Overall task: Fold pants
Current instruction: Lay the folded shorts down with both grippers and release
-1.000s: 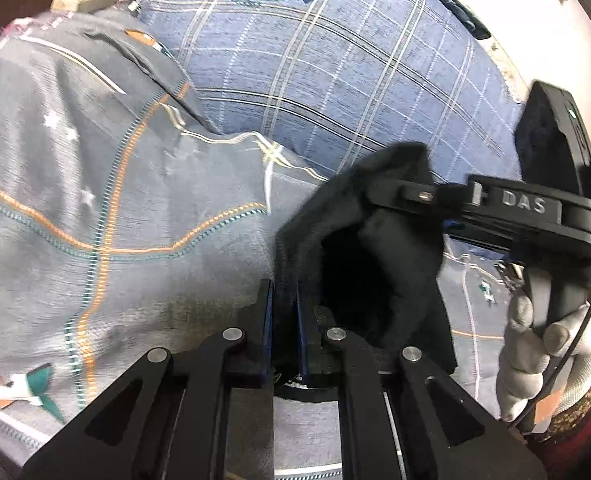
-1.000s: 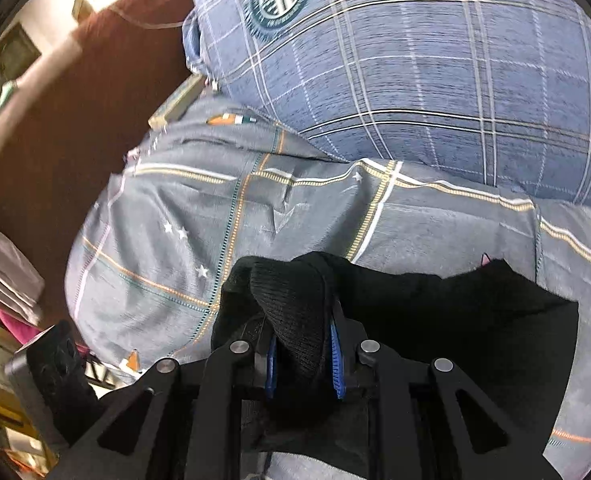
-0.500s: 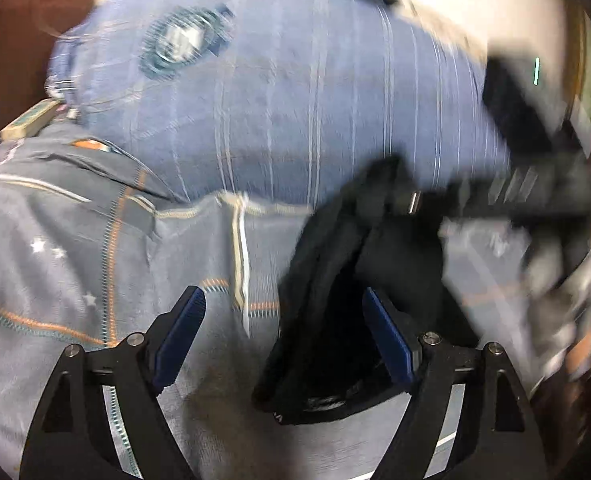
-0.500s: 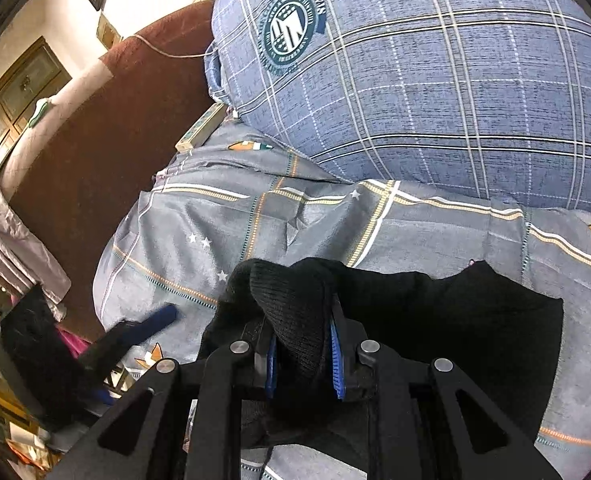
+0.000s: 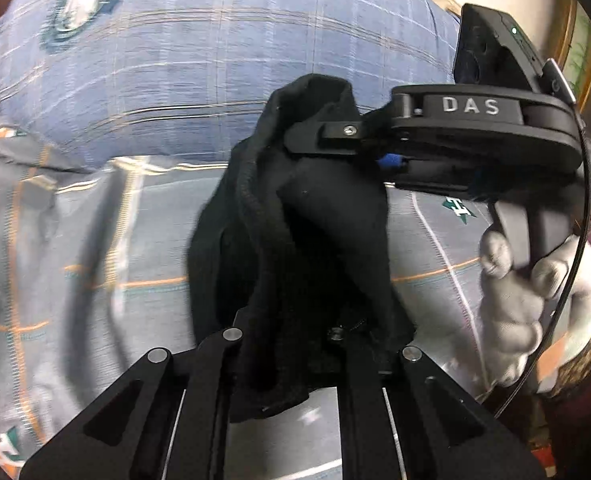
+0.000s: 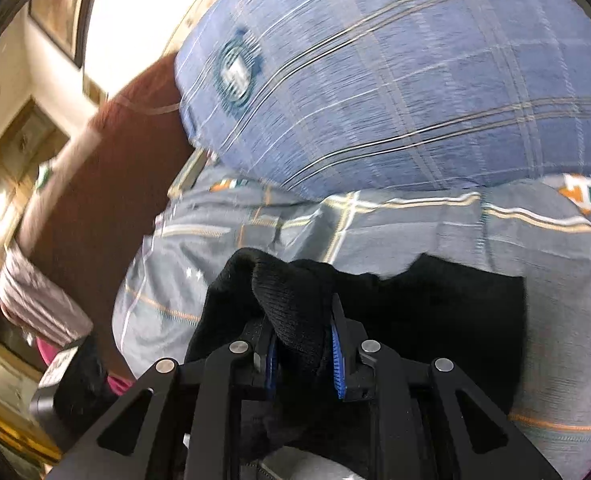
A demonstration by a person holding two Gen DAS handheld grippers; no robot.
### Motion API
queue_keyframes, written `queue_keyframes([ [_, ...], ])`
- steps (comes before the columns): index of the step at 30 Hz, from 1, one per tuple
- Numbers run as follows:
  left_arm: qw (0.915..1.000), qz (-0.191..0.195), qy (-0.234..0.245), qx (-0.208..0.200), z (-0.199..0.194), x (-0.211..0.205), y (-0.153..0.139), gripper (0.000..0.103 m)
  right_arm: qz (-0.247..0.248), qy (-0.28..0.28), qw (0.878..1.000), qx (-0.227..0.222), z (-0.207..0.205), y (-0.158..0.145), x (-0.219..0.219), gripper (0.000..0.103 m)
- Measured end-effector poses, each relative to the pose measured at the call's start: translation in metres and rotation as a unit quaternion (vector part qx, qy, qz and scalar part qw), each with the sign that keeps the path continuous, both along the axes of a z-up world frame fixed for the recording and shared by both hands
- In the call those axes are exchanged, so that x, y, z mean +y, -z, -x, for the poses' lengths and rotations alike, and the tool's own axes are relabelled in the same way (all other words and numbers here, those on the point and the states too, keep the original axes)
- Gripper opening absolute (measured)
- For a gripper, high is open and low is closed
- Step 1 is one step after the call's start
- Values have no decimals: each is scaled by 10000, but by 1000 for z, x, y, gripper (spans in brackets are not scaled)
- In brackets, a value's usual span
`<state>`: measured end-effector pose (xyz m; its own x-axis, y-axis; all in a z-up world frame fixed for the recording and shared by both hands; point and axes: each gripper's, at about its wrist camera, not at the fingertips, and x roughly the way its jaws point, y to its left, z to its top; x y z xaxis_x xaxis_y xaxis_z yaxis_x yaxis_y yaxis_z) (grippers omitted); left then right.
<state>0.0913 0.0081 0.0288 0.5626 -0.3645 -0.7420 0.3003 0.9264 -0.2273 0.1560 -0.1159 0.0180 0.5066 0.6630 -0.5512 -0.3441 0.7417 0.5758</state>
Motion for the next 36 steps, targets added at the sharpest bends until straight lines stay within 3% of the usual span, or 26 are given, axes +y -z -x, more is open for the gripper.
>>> queue_keyframes([
  [3,9997,155,53,159,-16,-29,11,15,-59,519,9986,54,-4,18,-39,34],
  [5,9992,193,36,356,-27,-44,26,35,59,1070,9940,200,-4,34,-65,37],
  [6,9986,221,75,474,-31,-52,33,40,119,1366,9901,290,-2,42,-80,37],
  [9,9974,199,215,652,-28,-66,42,43,35,1989,9794,338,12,51,-121,37],
  [11,9958,456,419,670,-17,-65,34,46,-14,2140,9766,187,25,44,-137,37],
  [14,9924,859,535,695,3,-49,18,47,-271,1994,9795,-81,42,23,-142,37],
  [16,9894,1137,539,722,10,-31,11,47,-650,1603,9847,-185,46,14,-129,37],
  [21,9935,893,-402,576,4,22,15,47,-1366,578,9888,183,37,26,-82,37],
  [24,9903,560,-1059,699,-7,55,33,49,-1060,716,9904,526,30,56,-69,37],
  [25,9880,597,-1198,772,-9,70,41,55,-841,876,9909,581,30,65,-70,37],
  [27,9824,736,-1396,1004,-10,92,56,71,94,1372,9884,651,32,83,-73,34],
  [28,9802,790,-1450,1094,-12,97,61,73,432,1511,9852,691,33,91,-75,35],
  [29,9784,841,-1474,1179,-9,102,64,73,673,1618,9814,783,36,101,-78,41],
  [32,9772,977,-1401,1265,-2,105,60,69,417,1568,9836,781,44,103,-87,42],
  [34,9795,1185,-1189,1116,4,103,45,69,512,1727,9824,496,54,86,-94,42],
  [36,9839,1146,-1061,870,11,98,30,70,333,1647,9856,202,63,64,-95,43],
])
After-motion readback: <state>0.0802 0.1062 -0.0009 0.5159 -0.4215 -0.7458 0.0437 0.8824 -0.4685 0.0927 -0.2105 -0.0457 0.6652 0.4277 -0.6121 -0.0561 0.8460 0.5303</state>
